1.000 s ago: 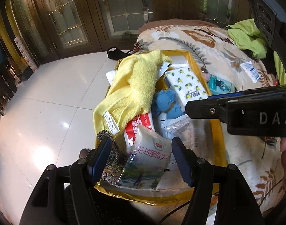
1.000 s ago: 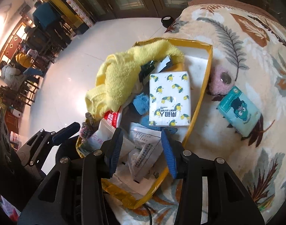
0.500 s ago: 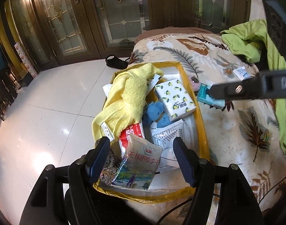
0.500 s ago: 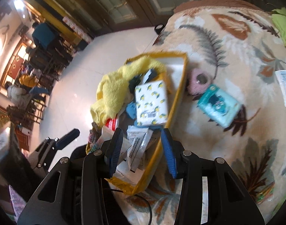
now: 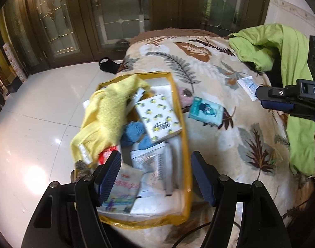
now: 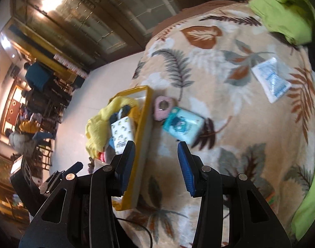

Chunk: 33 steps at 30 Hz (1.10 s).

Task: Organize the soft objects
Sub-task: 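Move both tools back over the teal tissue pack and pink pouch, then grasp the teal tissue pack with the right tool while the left tool grasps the pink round pouch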

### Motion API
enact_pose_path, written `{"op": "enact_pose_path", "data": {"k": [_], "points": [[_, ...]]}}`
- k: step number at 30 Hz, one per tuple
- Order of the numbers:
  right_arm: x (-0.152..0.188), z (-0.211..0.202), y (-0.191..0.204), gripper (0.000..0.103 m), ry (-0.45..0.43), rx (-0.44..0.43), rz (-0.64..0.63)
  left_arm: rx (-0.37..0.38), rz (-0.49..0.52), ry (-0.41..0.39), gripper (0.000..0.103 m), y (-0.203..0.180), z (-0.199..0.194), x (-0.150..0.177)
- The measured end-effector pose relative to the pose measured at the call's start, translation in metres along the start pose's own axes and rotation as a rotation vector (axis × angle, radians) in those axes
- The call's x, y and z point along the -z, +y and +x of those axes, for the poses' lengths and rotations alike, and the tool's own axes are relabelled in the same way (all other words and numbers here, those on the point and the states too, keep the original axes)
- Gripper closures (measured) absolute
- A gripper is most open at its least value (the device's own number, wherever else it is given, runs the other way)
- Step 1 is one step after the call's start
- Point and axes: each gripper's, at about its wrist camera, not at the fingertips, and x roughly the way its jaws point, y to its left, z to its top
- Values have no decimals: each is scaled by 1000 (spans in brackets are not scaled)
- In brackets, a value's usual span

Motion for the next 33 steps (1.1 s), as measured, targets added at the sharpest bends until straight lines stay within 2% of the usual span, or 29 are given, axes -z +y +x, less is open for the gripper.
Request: {"op": "enact_pose_path", "data": {"k": [4, 6, 7, 9, 12, 16, 20, 25, 27, 33], "points": [[1, -6, -19, 52, -15, -1, 51, 50, -17, 45, 33, -13, 12, -14], [1, -7, -25, 52, -13, 2, 59, 78, -56, 97, 33, -20, 24, -23], [1, -6, -27, 52, -10, 4, 56, 88, -74, 116, 33, -23, 29, -26], [0, -5, -26, 49, 4, -8, 28, 158, -133, 170, 33, -29, 43, -35], [-5, 2, -24, 46, 31, 9, -39, 150, -194, 223, 33, -33, 55, -42], [-14, 14, -22, 46, 75, 43, -179, 119, -190, 231, 33, -29, 56, -45], [-19, 43, -4, 46, 161, 72, -450, 83, -215, 223, 33, -8, 50, -49], [-19, 91, 14, 46, 258, 94, -672, 68, -264, 224, 33, 18, 46, -52], [-20, 110, 17, 46, 292, 108, -734, 66, -274, 227, 33, 25, 48, -52], [-30, 142, 14, 46, 358, 175, -792, 82, -290, 255, 33, 28, 62, -56]]}}
